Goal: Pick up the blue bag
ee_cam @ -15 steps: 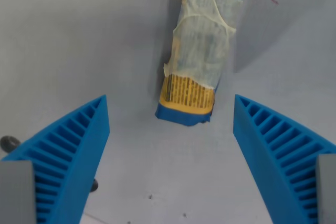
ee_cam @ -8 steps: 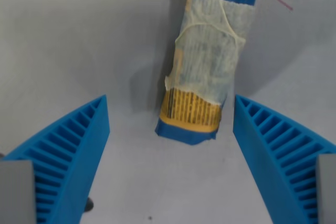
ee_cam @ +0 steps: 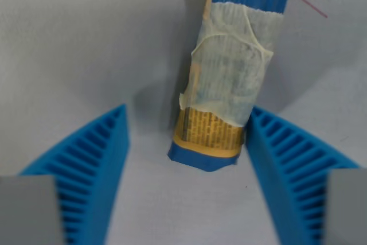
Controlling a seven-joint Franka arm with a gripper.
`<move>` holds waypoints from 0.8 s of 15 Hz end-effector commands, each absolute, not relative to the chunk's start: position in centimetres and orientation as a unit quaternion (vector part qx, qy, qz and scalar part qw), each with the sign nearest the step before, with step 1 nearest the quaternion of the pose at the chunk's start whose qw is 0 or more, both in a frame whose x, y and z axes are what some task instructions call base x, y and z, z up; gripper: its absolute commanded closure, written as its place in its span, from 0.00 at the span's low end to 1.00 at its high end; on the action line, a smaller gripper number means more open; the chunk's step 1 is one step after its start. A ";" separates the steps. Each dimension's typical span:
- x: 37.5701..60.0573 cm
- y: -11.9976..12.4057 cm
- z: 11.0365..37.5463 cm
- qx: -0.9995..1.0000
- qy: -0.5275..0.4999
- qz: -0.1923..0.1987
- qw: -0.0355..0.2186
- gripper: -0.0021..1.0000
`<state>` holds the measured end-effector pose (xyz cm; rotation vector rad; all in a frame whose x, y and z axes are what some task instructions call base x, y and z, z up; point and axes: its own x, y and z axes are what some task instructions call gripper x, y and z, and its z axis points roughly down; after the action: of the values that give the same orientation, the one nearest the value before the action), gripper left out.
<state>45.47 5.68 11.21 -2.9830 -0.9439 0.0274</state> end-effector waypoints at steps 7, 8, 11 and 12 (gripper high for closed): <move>45.8 5.5 11.2 -0.950 -0.311 -0.001 -0.006 1.00; 45.8 5.5 11.2 -0.950 -0.311 -0.001 -0.006 1.00; 45.8 5.5 11.6 -0.950 -0.311 -0.001 -0.006 1.00; 45.8 5.5 11.9 -0.950 -0.311 -0.001 -0.006 1.00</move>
<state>45.62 5.69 11.39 -2.9840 -0.9446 0.0194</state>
